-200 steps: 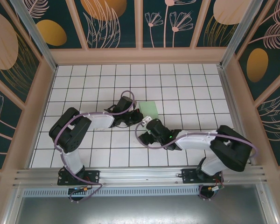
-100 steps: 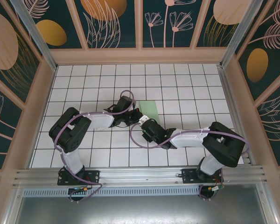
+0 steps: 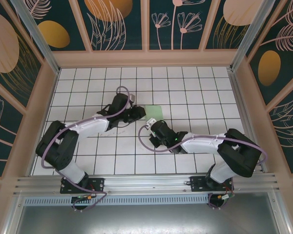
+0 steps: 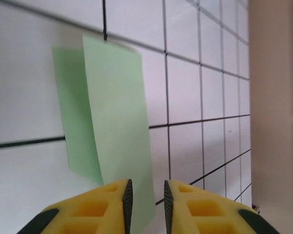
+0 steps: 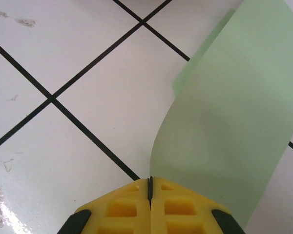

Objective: Fold a paper plane with a square sheet of paper (fold left side to right side)
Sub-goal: Third fold the triangle at the center of the table.

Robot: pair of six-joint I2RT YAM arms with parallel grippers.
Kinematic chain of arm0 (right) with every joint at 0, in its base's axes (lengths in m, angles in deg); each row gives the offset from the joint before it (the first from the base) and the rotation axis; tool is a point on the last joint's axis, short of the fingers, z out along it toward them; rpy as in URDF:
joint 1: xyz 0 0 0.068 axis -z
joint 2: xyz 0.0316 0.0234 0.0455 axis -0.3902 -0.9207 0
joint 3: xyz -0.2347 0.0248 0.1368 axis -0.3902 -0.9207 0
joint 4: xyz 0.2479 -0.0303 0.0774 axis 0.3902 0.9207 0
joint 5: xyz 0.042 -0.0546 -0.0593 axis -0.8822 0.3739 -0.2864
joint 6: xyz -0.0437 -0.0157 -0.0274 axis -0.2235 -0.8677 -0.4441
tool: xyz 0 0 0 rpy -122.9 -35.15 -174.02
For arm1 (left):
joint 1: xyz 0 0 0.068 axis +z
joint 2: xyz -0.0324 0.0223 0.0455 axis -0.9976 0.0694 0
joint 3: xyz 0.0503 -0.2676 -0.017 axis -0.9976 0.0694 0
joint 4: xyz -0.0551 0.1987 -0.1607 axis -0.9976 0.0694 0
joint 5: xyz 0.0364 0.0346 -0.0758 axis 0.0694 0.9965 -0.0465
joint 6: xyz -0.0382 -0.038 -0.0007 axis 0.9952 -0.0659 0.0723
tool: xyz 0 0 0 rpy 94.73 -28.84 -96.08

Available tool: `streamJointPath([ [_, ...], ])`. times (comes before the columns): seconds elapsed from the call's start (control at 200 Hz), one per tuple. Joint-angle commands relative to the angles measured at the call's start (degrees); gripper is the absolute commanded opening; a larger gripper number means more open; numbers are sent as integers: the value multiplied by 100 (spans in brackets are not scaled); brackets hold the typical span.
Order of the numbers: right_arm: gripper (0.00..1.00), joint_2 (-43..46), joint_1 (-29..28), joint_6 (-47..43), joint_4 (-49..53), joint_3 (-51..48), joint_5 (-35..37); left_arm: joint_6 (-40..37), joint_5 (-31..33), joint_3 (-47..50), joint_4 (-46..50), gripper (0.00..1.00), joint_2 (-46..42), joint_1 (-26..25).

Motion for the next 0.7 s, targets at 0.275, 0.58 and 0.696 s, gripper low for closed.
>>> streamJointPath([
  [0.275, 0, 39, 447, 296, -48, 188, -1346, -1122, -882, -1423, 405, 20, 1267, 148],
  [0.58, 0, -237, 722, 481, -36, 339, -1741, -1837, -1360, -2951, 1146, 17, 2793, 10],
  [0.696, 0, -300, 819, 572, -62, 348, -1836, -1928, -1464, -3197, 1279, 17, 3177, -18],
])
